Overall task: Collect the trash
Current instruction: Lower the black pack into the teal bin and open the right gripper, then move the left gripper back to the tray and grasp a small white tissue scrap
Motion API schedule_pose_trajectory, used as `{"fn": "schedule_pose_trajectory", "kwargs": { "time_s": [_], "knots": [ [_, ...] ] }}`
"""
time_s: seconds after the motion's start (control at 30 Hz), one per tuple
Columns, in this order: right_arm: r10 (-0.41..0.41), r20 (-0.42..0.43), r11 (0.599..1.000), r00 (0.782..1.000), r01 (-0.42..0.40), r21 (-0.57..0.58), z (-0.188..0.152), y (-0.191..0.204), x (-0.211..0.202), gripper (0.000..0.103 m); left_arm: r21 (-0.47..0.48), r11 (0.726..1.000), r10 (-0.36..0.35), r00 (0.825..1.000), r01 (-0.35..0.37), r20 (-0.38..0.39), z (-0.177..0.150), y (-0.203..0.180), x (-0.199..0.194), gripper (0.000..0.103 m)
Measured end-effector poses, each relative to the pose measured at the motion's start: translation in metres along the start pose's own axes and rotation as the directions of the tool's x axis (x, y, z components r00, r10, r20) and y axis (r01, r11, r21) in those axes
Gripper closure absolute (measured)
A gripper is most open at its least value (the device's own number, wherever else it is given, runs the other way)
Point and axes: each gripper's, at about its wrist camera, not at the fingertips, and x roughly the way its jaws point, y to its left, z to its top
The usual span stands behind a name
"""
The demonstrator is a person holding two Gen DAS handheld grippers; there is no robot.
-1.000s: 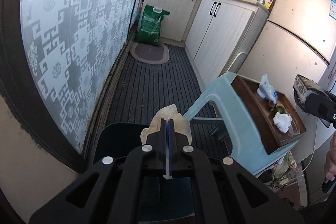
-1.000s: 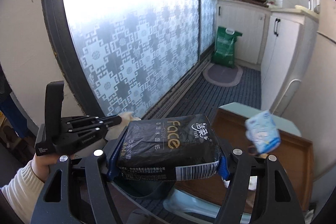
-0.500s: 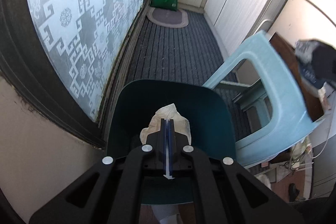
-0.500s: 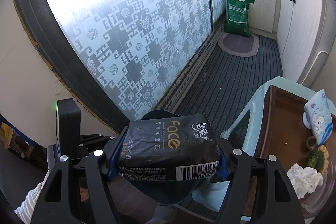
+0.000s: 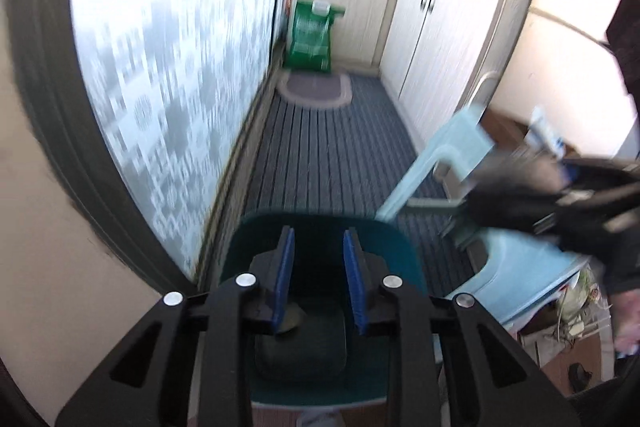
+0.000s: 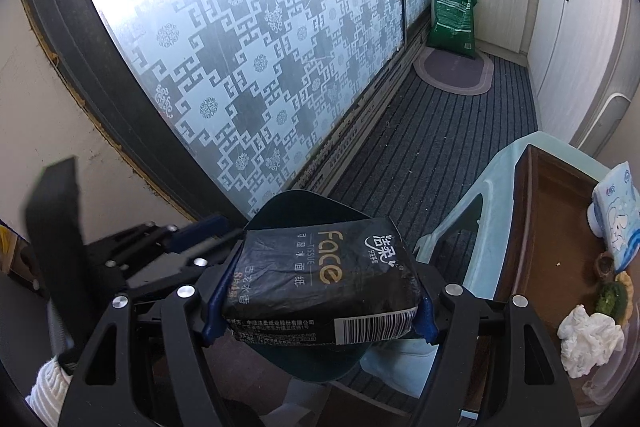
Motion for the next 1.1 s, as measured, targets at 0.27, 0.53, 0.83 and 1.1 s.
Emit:
{"fn": "schedule_pose_trajectory", "kwargs": {
  "time_s": [0.27, 0.53, 0.83, 1.1],
  "knots": [
    [-0.034, -0.015, 0.999, 0.999, 0.033, -0.02, -0.003, -0.002, 0.005, 0.031, -0.033, 0.999, -0.022, 0.976, 0.029, 0.217, 0.014, -0.006, -0.045, 0.092],
    [-0.021, -0.07, 0.998, 0.997, 0.017, -0.061, -0.007, 0.007, 0.032, 0.032, -0.029, 0.997, -0.061, 0.931, 0.076, 0.36, 0.016, -0.014, -0.074, 0.093],
    [-0.018, -0.208, 0.994, 0.978, -0.005, -0.108, -0.029, 0.024, 0.083, 0.029, -0.022, 0.995, -0.08, 0.913, 0.097, 0.4, 0.017, -0.018, -0.084, 0.093],
    [-0.002, -0.195, 0.991, 0.981, -0.023, -0.129, -0.03, 0.029, 0.085, 0.02, -0.02, 0.993, -0.098, 0.893, 0.119, 0.44, 0.015, -0.018, -0.092, 0.081]
  ]
}}
